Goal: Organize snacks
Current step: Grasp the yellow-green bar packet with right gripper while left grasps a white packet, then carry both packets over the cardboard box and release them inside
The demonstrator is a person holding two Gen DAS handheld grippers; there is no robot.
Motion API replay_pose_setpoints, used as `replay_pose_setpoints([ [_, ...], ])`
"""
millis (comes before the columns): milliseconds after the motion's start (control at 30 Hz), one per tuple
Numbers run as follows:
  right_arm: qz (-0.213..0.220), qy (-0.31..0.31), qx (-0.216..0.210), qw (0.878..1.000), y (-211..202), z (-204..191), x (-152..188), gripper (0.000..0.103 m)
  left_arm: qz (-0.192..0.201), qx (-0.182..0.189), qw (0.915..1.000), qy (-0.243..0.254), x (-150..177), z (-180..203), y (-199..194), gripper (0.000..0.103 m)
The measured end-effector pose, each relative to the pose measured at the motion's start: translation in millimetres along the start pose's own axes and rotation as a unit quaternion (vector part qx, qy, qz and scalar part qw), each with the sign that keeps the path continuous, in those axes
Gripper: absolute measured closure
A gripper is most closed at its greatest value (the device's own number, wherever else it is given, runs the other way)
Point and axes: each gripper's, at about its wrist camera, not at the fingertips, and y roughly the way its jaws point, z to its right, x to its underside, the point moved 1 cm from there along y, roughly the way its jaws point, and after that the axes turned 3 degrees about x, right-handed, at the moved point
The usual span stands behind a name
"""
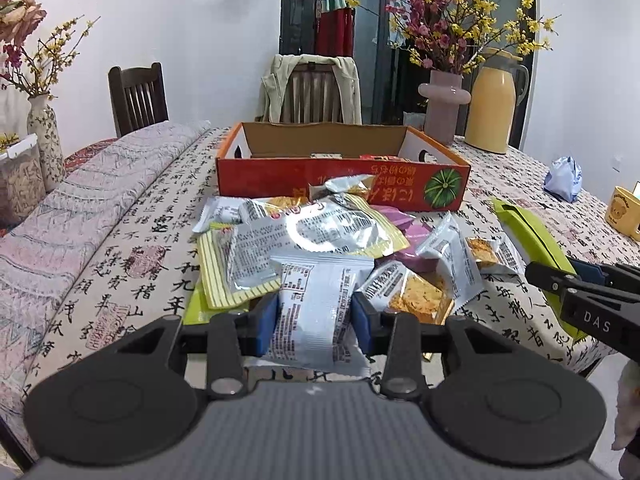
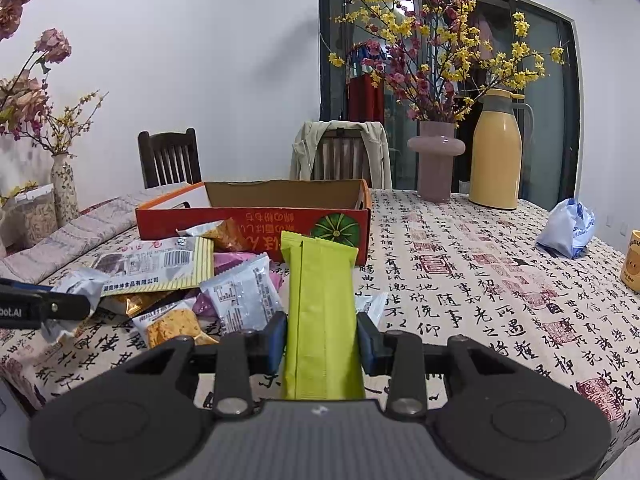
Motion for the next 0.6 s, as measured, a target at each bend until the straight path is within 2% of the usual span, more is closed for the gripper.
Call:
replay_pose_setpoints([
  [600,0.026,-0.003,0.002,1.000,11.0,-3.5,-27.8,0.067,0.056,-0.023,0.9982,-0.007,-44.2,-9.2,3.9,0.063],
])
